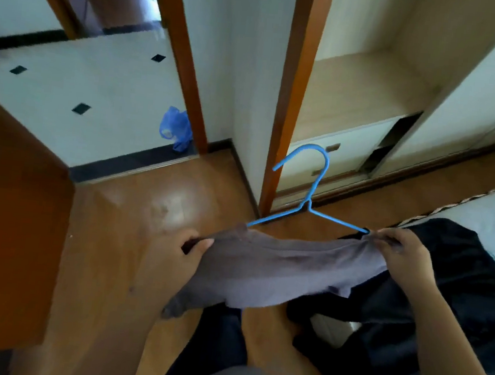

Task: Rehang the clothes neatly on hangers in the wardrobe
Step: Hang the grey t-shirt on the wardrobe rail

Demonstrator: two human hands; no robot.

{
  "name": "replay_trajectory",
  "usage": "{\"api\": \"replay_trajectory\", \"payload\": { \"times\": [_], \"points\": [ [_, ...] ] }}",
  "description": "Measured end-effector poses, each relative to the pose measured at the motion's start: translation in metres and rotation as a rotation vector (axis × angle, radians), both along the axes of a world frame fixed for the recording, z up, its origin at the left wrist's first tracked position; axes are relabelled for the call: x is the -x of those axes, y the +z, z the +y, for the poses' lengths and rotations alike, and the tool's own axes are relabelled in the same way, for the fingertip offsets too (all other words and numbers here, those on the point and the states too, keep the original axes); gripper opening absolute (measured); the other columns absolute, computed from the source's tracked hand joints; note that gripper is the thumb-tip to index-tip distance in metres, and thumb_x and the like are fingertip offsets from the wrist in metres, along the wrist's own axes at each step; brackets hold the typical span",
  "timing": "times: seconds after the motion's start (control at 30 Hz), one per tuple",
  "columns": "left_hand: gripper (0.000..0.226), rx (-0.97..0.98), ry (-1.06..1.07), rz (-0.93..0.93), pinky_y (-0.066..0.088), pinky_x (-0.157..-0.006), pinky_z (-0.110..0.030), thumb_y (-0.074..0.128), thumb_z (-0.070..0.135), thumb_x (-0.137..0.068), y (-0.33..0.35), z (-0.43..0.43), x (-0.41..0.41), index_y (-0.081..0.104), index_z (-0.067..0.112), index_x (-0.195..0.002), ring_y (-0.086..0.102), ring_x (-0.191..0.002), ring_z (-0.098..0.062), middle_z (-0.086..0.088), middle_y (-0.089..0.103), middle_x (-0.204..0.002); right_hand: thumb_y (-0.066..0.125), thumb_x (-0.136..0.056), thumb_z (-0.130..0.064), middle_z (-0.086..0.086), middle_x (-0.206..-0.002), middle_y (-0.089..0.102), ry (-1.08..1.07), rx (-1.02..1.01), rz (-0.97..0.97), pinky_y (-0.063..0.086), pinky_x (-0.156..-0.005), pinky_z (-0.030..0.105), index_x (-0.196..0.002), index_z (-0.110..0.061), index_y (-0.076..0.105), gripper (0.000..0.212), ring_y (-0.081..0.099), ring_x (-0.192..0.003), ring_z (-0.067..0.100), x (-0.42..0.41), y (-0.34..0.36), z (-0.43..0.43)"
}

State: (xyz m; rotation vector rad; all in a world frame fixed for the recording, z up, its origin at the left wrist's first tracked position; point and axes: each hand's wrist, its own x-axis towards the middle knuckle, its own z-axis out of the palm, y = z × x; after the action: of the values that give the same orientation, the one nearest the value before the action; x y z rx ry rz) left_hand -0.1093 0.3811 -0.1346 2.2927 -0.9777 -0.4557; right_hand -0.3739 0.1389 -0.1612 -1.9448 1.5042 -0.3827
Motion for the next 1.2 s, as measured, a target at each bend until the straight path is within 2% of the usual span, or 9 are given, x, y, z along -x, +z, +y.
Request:
{"api": "replay_trajectory", "payload": {
  "times": [0.07,0.17,0.27,0.43,0.57,0.73,0.97,1.1,1.2],
  "points": [
    [0.013,0.038,-0.079,0.034,0.039,-0.062,-0.021,0.055,0.028,-0.089,0.000,-0.047,-0.025,0.059,0.020,-0.080,0.056,-0.074,-0.019,-0.001,0.061,-0.074,0.057,-0.084,-0.006,0.007,-0.091,0.055,-0.107,0.025,-0.003,0.038,-0.076,0.031,-0.086,-0.008,0.062,0.006,0.052,-0.088,0.025,-0.013,0.001,-0.024],
    [0.035,0.114,-0.225,-0.092,0.040,-0.058,-0.026,0.049,0.045,-0.084,-0.002,-0.113,-0.057,0.063,0.013,-0.080,0.060,-0.069,-0.024,-0.006,0.065,-0.071,0.054,-0.085,-0.007,0.008,-0.089,0.054,-0.231,0.017,0.042,0.044,-0.073,0.036,-0.082,-0.013,0.058,0.007,0.051,-0.082,0.025,-0.031,0.004,-0.061],
    [0.049,0.167,-0.367,-0.174,0.038,-0.051,-0.024,0.037,0.053,-0.078,-0.003,-0.182,-0.079,0.064,0.013,-0.077,0.060,-0.060,-0.023,-0.005,0.065,-0.064,0.053,-0.085,-0.006,0.008,-0.090,0.054,-0.288,0.049,0.124,0.035,-0.073,0.029,-0.090,-0.004,0.064,0.011,0.049,-0.083,0.024,-0.032,0.008,-0.097],
    [0.030,0.229,-0.664,-0.323,0.026,-0.049,-0.005,0.054,0.038,-0.081,0.014,-0.297,-0.068,0.068,0.011,-0.076,0.063,-0.054,-0.019,-0.002,0.069,-0.064,0.058,-0.087,-0.012,0.007,-0.084,0.055,-0.540,-0.001,0.139,0.031,-0.071,0.027,-0.082,-0.007,0.062,0.008,0.054,-0.084,0.029,0.011,0.004,-0.122],
    [0.023,0.334,-0.821,-0.445,0.040,-0.044,-0.019,0.059,0.033,-0.077,0.037,-0.396,-0.026,0.066,0.012,-0.070,0.062,-0.049,-0.021,-0.001,0.067,-0.058,0.058,-0.085,-0.011,0.017,-0.094,0.066,-0.732,0.032,0.077,0.039,-0.076,0.032,-0.089,-0.003,0.067,0.013,0.059,-0.096,0.034,0.046,0.003,-0.154],
    [0.035,0.536,-0.867,-0.414,0.042,-0.044,-0.025,0.048,0.037,-0.079,0.075,-0.504,0.006,0.063,0.008,-0.067,0.058,-0.046,-0.028,-0.006,0.063,-0.053,0.058,-0.087,-0.014,0.009,-0.092,0.062,-0.871,0.130,-0.046,0.037,-0.074,0.032,-0.092,-0.007,0.069,0.014,0.058,-0.098,0.032,0.077,0.039,-0.219],
    [0.026,0.695,-0.737,-0.368,0.047,-0.059,-0.037,0.058,0.026,-0.080,0.118,-0.620,0.003,0.064,0.003,-0.072,0.060,-0.056,-0.037,-0.016,0.065,-0.060,0.062,-0.084,-0.016,0.005,-0.084,0.063,-0.894,0.407,-0.148,0.040,-0.076,0.032,-0.079,-0.014,0.066,0.006,0.056,-0.086,0.022,0.070,0.103,-0.285],
    [0.018,0.742,-0.633,-0.329,0.042,-0.075,-0.045,0.062,0.016,-0.083,0.145,-0.657,0.003,0.065,-0.001,-0.082,0.057,-0.073,-0.042,-0.024,0.066,-0.075,0.063,-0.083,-0.023,0.002,-0.075,0.062,-0.819,0.532,-0.011,0.043,-0.072,0.032,-0.078,-0.014,0.066,0.011,0.057,-0.078,0.022,0.066,0.154,-0.304],
    [0.019,0.750,-0.579,-0.294,0.038,-0.083,-0.046,0.062,0.015,-0.085,0.161,-0.672,-0.005,0.066,-0.002,-0.089,0.056,-0.083,-0.044,-0.027,0.066,-0.085,0.058,-0.086,-0.035,0.002,-0.067,0.060,-0.715,0.418,0.163,0.046,-0.070,0.037,-0.069,-0.020,0.059,0.023,0.057,-0.072,0.023,0.062,0.188,-0.305]
  ]
}}
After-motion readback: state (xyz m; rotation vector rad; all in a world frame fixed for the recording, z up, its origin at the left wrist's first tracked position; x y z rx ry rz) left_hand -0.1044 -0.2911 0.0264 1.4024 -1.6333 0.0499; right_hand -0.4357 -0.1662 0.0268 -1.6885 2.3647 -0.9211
